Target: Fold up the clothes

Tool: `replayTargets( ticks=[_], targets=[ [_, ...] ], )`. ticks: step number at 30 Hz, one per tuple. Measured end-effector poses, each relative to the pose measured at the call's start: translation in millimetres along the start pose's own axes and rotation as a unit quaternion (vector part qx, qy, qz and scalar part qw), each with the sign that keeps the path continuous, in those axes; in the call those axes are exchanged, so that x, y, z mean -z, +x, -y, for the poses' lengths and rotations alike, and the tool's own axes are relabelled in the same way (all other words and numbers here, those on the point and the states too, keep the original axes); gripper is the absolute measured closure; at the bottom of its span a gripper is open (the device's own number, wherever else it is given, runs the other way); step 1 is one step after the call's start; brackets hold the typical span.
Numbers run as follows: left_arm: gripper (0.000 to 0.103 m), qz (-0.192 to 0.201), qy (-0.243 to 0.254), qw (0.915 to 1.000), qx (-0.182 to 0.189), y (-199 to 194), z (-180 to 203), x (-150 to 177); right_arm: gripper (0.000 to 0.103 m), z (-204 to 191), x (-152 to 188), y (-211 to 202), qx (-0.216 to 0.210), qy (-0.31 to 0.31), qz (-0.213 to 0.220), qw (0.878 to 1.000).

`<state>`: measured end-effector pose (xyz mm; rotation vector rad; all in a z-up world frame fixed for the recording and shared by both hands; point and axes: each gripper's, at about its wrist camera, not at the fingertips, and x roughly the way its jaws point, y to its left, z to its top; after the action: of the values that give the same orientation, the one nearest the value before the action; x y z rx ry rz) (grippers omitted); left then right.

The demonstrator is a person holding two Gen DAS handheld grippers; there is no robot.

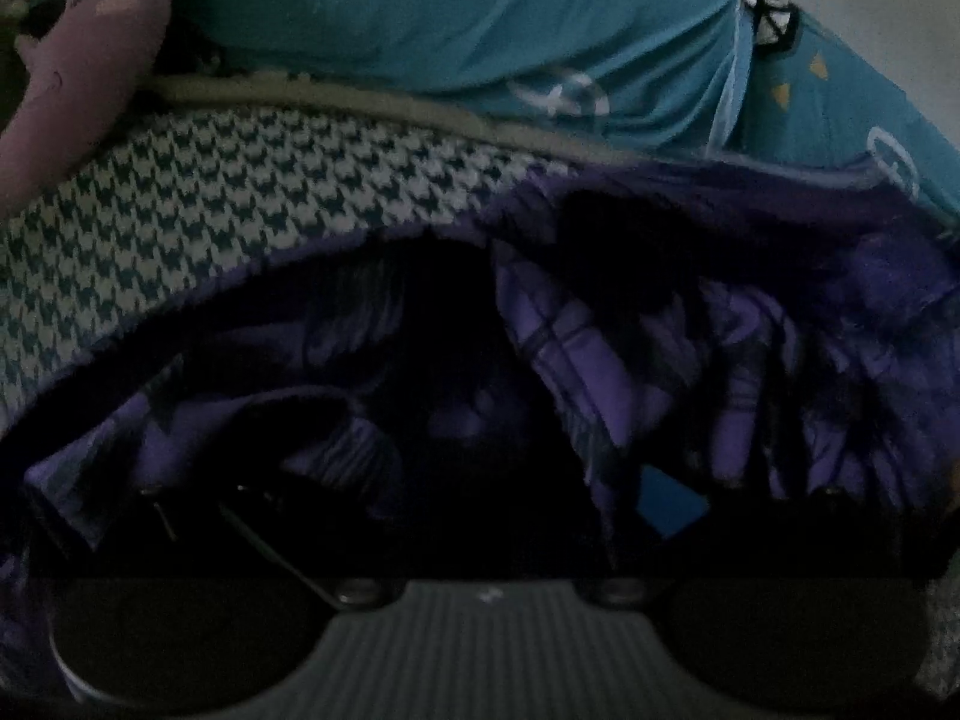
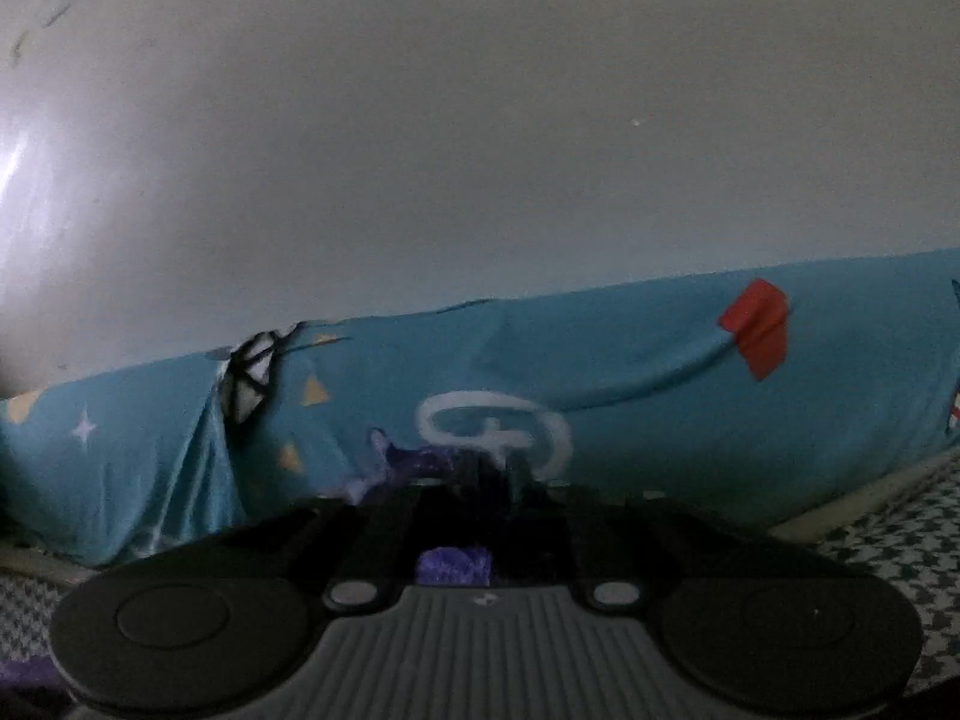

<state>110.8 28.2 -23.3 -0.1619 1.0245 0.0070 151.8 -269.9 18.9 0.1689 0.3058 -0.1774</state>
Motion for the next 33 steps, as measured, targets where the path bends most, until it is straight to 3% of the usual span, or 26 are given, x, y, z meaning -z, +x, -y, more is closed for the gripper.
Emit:
replayTargets(
  ticks=[1, 2, 6, 13, 19, 30, 33],
  targets=[
    [0.0, 0.005, 0.007, 1.0, -0.001, -1.1, 2.4, -0.2, 0.065, 5.2, -0.9, 1.3, 0.014, 0.005, -0.008, 1.0],
    [0.0, 0.008, 0.013, 0.9999, -0.003, -1.9, 4.6, -0.3, 0.065, 10.3, -1.8, 2.5, 0.029, 0.01, -0.016, 0.999],
    [0.0, 0.02, 0.024, 0.9995, -0.005, -5.7, 9.3, -0.4, 0.065, 35.7, -8.7, 5.3, 0.012, 0.053, -0.054, 0.997],
    [0.0, 0.029, 0.011, 0.9995, 0.008, -12.1, 7.9, 0.1, 0.065, 70.0, -15.9, -10.7, 0.008, 0.073, -0.097, 0.993],
    [0.0, 0.049, -0.009, 0.9987, 0.007, -18.9, -1.2, -11.7, 0.065, 100.9, 1.6, -28.5, 0.023, 0.074, -0.157, 0.985],
    [0.0, 0.05, -0.002, 0.9987, 0.002, -21.1, 4.7, -6.3, 0.057, 114.0, 47.5, -30.1, 0.041, -0.008, -0.23, 0.972],
    [0.0, 0.05, -0.003, 0.9988, 0.002, -20.9, 4.4, -6.6, 0.055, 104.9, 54.7, -27.7, 0.043, -0.042, -0.222, 0.973]
  ],
)
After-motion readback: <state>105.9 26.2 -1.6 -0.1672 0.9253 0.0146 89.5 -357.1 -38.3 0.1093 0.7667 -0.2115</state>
